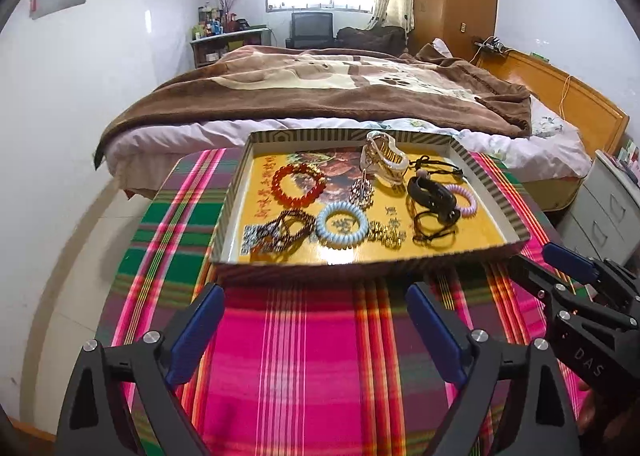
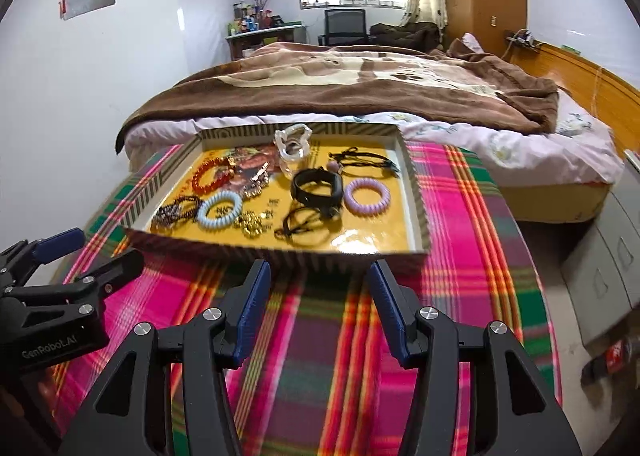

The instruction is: Organize jewelry

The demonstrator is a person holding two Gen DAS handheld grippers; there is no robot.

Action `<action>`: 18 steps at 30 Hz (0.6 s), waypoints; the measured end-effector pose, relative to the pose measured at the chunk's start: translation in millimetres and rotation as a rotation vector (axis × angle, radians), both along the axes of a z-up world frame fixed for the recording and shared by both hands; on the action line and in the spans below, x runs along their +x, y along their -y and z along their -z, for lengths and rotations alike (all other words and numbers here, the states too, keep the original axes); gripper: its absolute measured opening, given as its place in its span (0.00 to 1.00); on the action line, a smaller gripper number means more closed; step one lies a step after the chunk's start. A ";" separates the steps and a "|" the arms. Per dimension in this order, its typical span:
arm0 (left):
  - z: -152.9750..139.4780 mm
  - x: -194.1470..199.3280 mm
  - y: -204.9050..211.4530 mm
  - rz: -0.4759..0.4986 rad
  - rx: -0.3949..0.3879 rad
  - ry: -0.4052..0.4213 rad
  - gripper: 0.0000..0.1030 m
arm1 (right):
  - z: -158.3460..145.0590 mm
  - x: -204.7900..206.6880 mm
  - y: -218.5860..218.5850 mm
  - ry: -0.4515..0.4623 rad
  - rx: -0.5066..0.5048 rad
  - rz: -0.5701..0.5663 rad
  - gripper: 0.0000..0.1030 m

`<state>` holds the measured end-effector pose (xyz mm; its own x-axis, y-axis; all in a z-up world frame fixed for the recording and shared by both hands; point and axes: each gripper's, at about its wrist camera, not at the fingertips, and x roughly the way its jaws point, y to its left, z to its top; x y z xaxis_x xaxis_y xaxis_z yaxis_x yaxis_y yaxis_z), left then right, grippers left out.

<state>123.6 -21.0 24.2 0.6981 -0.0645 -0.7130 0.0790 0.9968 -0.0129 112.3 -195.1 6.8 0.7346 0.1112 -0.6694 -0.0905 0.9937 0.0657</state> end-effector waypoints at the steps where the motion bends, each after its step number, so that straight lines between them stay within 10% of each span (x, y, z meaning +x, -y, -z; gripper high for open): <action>1: -0.5 -5.0 -1.2 -0.011 0.001 0.002 0.90 | -0.5 -5.2 0.3 0.004 0.004 0.002 0.51; 18: -17.2 -44.1 -1.8 -0.031 0.016 0.075 0.90 | -5.7 -40.3 -3.4 0.023 0.018 0.028 0.51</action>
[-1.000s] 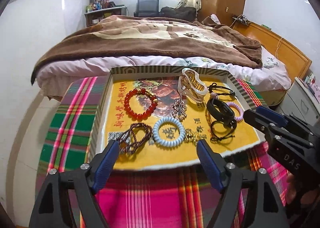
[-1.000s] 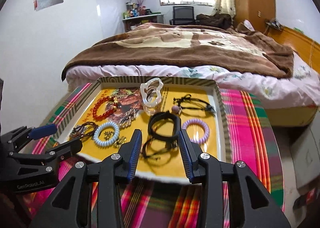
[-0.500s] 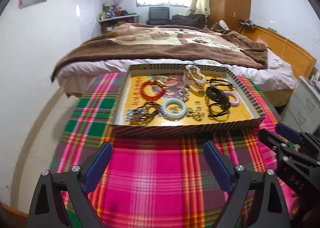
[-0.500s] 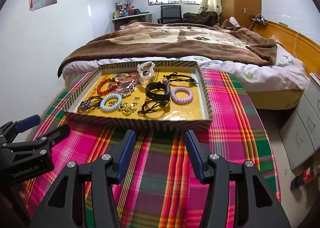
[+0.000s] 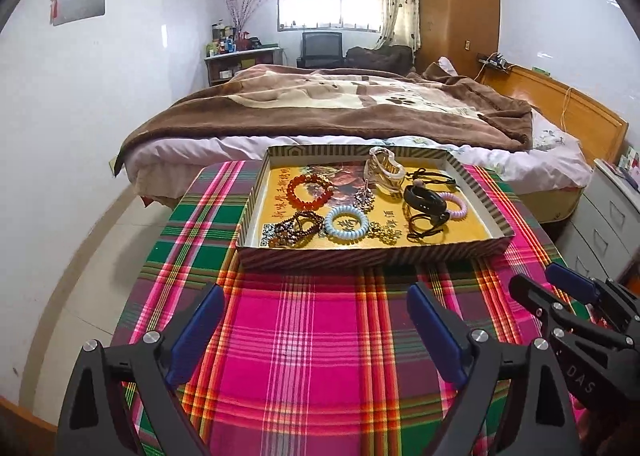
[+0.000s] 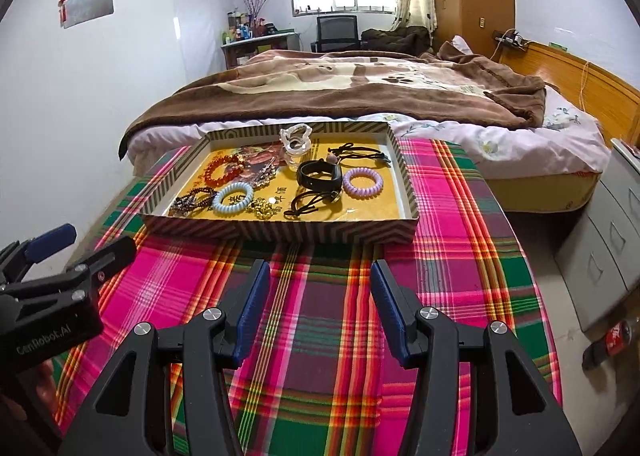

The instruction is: Organize jewelry

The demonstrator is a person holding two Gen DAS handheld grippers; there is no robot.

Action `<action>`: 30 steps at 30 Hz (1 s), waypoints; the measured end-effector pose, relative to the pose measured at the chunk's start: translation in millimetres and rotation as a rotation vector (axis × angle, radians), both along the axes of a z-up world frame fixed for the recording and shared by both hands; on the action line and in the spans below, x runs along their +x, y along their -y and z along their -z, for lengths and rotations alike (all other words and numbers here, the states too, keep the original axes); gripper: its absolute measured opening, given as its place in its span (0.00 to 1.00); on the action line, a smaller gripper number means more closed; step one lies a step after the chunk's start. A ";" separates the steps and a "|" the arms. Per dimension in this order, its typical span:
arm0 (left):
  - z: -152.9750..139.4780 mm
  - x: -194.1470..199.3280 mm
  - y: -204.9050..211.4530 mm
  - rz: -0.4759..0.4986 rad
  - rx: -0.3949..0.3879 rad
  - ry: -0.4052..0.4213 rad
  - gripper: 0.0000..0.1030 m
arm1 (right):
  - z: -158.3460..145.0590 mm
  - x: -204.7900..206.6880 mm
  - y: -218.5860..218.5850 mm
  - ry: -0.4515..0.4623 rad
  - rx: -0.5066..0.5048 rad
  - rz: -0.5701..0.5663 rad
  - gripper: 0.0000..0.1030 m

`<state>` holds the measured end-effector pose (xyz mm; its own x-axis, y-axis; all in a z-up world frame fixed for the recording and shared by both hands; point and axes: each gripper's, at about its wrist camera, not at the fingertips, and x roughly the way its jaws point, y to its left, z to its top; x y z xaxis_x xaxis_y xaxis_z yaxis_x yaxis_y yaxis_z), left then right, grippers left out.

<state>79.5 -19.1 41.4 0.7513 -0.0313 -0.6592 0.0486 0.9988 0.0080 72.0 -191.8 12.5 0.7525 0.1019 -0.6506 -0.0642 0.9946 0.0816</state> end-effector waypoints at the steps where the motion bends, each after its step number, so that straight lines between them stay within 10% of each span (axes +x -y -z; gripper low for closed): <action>1: 0.0 -0.4 1.1 0.002 0.003 -0.001 0.90 | -0.2 -0.1 0.2 0.000 0.002 0.001 0.51; 30: 2.1 -8.9 6.9 -0.018 0.008 -0.010 0.90 | 5.3 -5.9 4.9 -0.014 0.021 0.030 0.51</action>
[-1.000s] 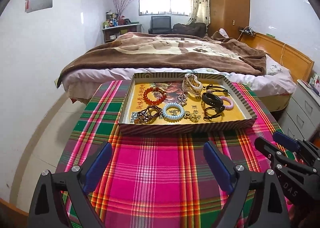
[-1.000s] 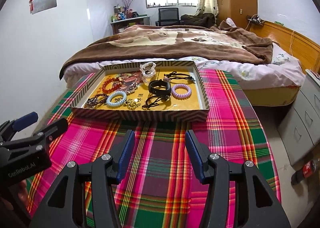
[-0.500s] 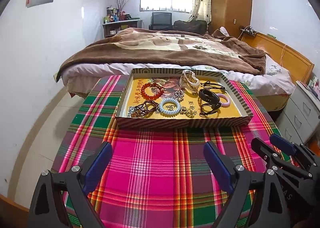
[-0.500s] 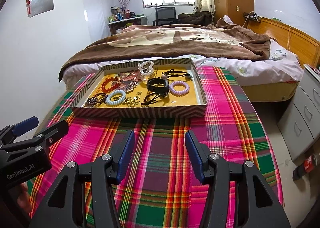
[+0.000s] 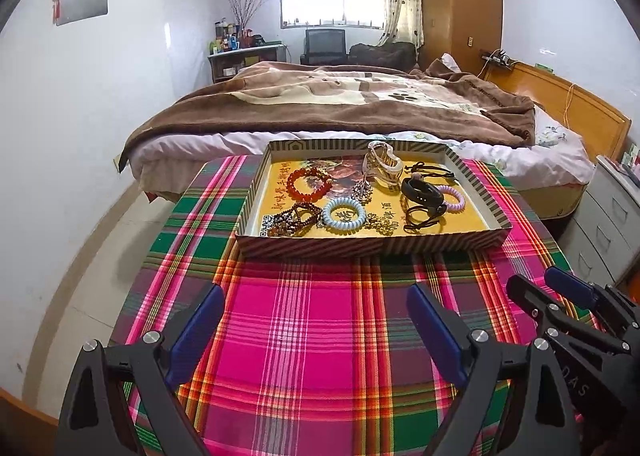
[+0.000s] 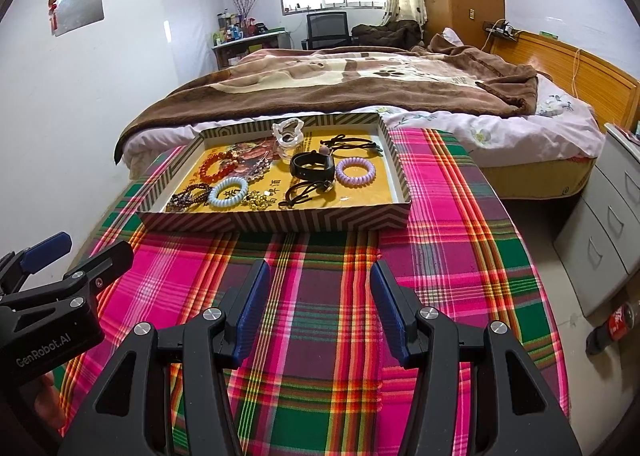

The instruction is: Organize jewelry

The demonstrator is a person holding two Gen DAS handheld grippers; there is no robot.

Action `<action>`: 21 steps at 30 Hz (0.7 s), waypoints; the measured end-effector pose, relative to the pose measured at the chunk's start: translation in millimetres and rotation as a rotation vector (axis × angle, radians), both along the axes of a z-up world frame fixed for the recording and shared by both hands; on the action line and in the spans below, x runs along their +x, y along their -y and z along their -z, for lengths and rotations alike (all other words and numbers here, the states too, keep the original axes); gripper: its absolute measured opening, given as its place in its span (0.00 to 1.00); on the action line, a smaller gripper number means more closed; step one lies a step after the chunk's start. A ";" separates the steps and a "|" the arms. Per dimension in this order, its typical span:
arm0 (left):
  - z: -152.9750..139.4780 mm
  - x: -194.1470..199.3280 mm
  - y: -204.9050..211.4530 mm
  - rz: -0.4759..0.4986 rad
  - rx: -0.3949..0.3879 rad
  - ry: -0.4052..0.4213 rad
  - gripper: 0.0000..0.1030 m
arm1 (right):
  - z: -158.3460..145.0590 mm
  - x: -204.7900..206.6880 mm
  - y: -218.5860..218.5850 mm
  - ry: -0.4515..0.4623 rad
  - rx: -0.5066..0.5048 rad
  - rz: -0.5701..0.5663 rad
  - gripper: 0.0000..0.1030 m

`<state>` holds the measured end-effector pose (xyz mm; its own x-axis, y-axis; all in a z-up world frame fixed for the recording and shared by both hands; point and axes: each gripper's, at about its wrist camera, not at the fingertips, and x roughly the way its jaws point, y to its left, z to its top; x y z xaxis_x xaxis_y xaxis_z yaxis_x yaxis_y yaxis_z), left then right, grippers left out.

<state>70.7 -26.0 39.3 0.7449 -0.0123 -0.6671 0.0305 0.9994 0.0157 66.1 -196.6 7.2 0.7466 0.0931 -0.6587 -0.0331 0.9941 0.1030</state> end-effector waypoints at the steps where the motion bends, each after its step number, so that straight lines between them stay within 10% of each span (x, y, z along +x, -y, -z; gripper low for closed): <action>1: 0.1 0.2 0.1 0.002 0.001 -0.001 0.90 | -0.1 0.3 -0.2 0.000 0.000 0.000 0.51; 21: 0.8 -0.9 -0.1 0.001 -0.010 0.001 0.90 | 0.8 -1.4 0.3 0.001 0.003 0.007 0.51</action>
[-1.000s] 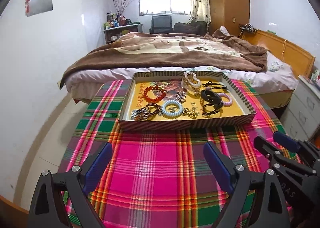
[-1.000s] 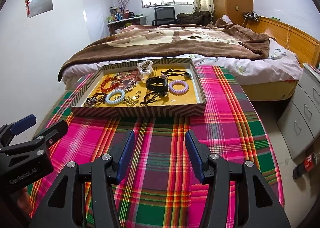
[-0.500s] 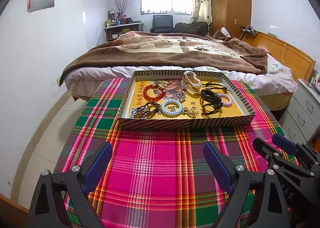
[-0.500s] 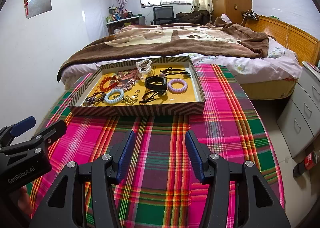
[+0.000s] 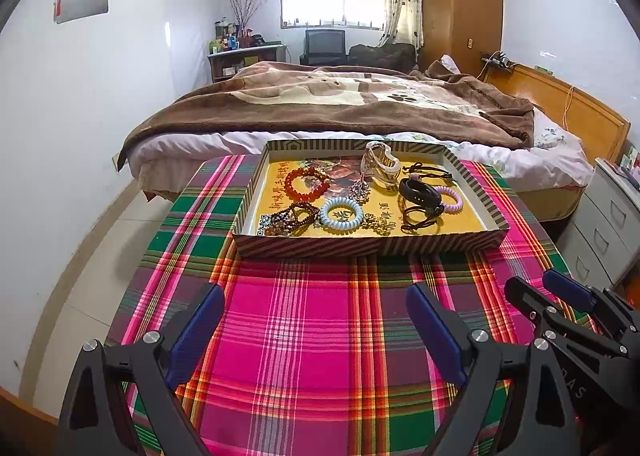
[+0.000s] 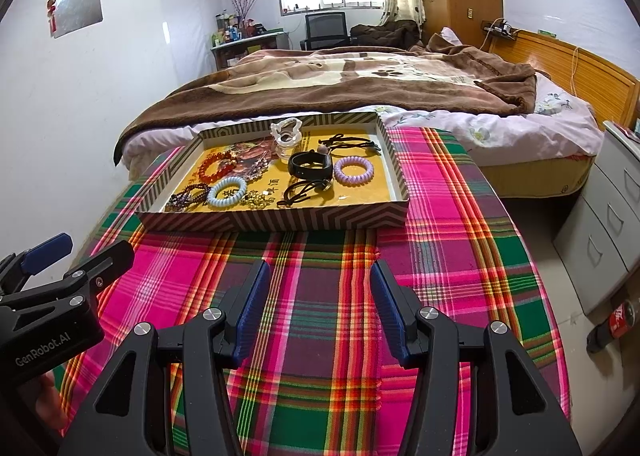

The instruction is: Organize jewelry

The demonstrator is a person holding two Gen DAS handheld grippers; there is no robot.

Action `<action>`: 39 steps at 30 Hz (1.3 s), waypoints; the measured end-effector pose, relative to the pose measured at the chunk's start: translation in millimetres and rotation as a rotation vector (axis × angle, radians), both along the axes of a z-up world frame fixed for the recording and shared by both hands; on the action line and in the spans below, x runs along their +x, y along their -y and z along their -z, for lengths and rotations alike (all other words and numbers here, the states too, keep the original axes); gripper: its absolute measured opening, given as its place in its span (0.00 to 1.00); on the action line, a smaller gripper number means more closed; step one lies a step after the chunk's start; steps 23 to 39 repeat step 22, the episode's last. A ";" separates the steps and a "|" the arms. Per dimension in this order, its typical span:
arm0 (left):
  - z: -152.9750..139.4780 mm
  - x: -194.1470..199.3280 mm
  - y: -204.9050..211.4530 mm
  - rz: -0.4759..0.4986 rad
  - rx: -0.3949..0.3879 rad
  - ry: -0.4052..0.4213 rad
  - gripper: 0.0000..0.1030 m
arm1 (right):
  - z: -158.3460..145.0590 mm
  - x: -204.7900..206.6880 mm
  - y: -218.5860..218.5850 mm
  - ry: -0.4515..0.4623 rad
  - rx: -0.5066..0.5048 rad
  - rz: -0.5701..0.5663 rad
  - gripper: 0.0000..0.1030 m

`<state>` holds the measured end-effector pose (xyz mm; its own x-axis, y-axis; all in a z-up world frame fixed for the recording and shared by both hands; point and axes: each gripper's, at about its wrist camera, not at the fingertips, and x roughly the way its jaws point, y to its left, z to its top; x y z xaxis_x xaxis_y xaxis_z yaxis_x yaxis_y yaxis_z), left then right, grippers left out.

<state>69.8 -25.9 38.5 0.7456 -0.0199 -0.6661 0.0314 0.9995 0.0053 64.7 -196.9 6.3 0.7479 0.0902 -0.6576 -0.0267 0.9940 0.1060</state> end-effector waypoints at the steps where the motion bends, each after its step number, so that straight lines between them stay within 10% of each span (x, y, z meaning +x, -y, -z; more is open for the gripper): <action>1: 0.1 -0.2 0.1 -0.001 0.001 0.000 0.90 | 0.3 -0.1 0.1 0.000 0.000 0.000 0.51; 39: 2.3 0.0 4.0 0.002 0.008 0.001 0.90 | 3.1 -1.4 0.9 -0.005 0.004 0.001 0.51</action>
